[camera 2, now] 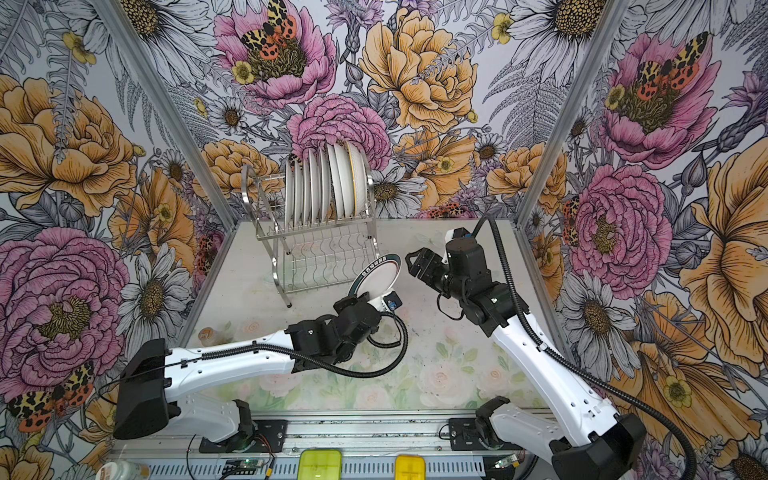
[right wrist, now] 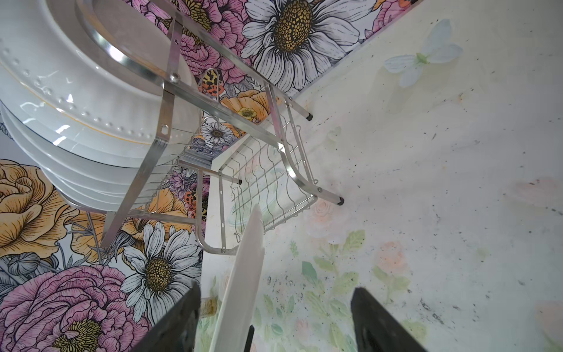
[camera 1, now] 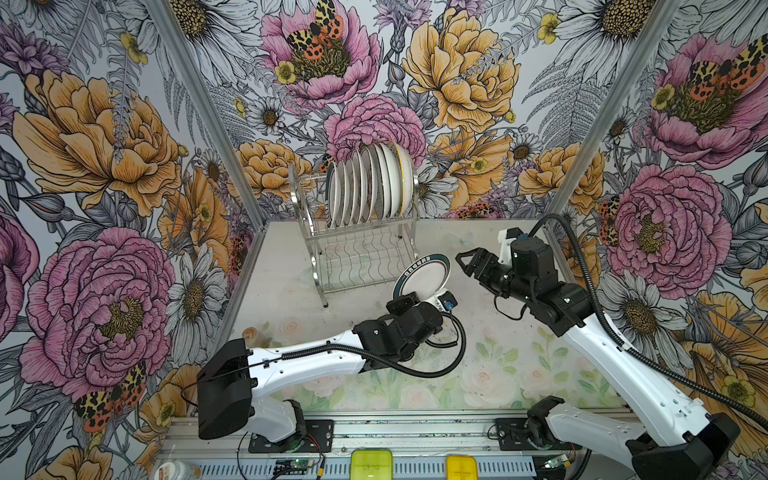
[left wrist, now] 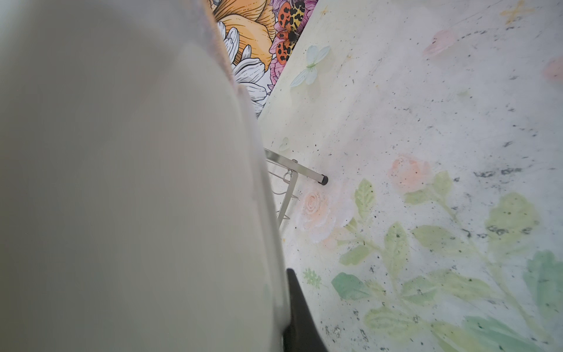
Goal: Unload the plates from the dish rack
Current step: 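Pull the green-rimmed plate out of the rack toward the right gripper, then grasp the plate rim with the right gripper while the left gripper holds it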
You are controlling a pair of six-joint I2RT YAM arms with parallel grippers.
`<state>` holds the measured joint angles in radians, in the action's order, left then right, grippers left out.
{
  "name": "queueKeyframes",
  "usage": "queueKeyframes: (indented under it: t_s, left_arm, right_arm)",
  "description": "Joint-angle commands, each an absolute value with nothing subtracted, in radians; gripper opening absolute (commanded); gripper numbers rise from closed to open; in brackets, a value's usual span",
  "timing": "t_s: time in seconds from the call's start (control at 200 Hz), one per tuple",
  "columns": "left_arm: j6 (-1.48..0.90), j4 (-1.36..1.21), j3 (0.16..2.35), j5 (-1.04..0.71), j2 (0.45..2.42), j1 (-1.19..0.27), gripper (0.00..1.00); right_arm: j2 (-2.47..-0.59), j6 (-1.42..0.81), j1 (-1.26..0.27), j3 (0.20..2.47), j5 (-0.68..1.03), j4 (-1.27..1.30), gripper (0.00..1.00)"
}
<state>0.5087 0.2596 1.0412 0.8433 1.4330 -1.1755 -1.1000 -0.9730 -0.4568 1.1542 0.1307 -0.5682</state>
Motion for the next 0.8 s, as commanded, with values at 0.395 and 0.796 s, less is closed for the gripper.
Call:
queueKeyframes:
  t_s: [0.395,0.796]
  left_arm:
    - [0.75,-0.009,1.057,0.975,1.548,-1.186,0.0]
    - [0.819,-0.08,1.063,0.999,1.603,-1.164,0.0]
  right_arm:
    - [-1.231,-0.996,-0.442,1.153,0.225,-0.462,0.56]
    - [-1.245,-1.015,-0.436,1.078,0.26,-0.445,0.31]
